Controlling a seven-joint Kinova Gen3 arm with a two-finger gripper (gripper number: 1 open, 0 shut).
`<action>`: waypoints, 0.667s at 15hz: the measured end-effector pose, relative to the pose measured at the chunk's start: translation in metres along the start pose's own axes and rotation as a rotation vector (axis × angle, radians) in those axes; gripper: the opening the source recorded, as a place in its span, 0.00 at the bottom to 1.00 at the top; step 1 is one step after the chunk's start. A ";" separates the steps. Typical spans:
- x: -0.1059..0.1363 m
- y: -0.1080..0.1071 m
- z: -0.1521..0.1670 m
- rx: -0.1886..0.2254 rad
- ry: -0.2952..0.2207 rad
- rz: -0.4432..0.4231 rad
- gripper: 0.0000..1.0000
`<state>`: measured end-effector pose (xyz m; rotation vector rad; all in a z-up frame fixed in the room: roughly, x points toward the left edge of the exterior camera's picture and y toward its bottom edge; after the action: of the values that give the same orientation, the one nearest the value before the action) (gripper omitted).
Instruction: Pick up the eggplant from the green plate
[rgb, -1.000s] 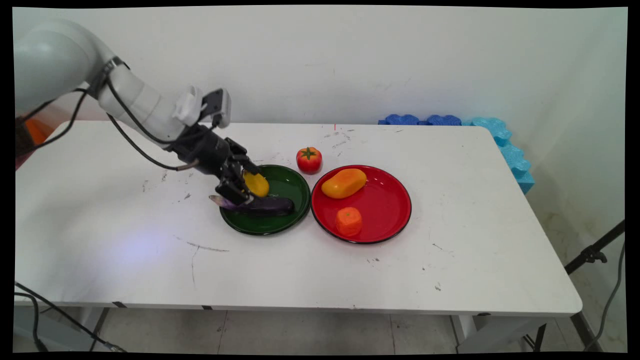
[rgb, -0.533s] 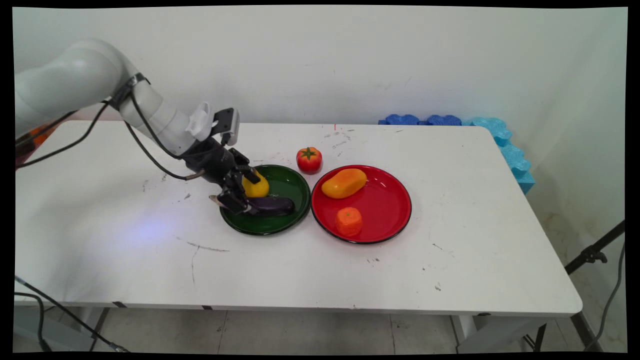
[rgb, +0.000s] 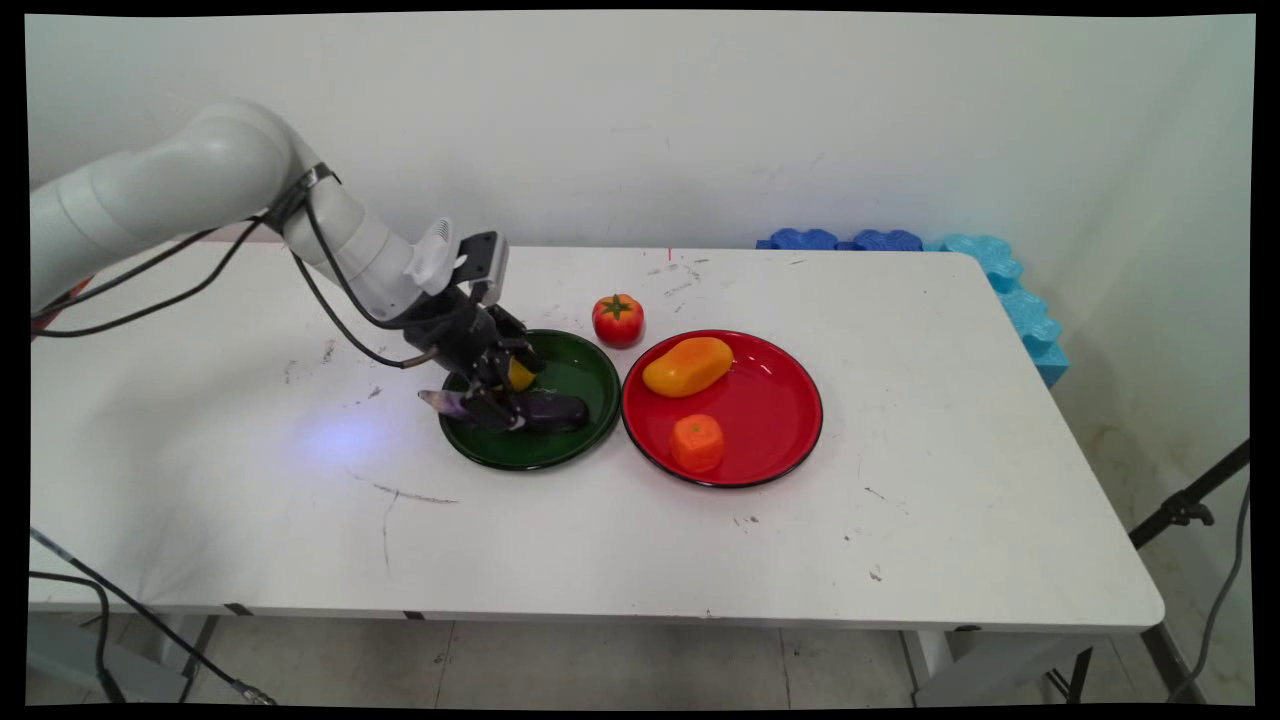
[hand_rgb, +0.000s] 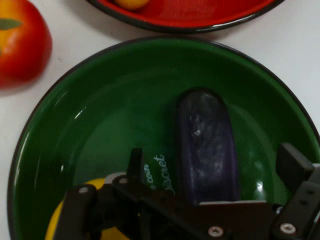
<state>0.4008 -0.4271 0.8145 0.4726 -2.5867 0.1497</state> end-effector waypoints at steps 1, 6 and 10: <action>0.001 0.000 0.003 -0.004 0.001 0.007 1.00; 0.003 -0.001 0.012 -0.021 0.002 0.044 1.00; 0.003 -0.001 0.017 -0.024 -0.003 0.062 1.00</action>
<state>0.3910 -0.4327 0.8010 0.3844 -2.6047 0.1391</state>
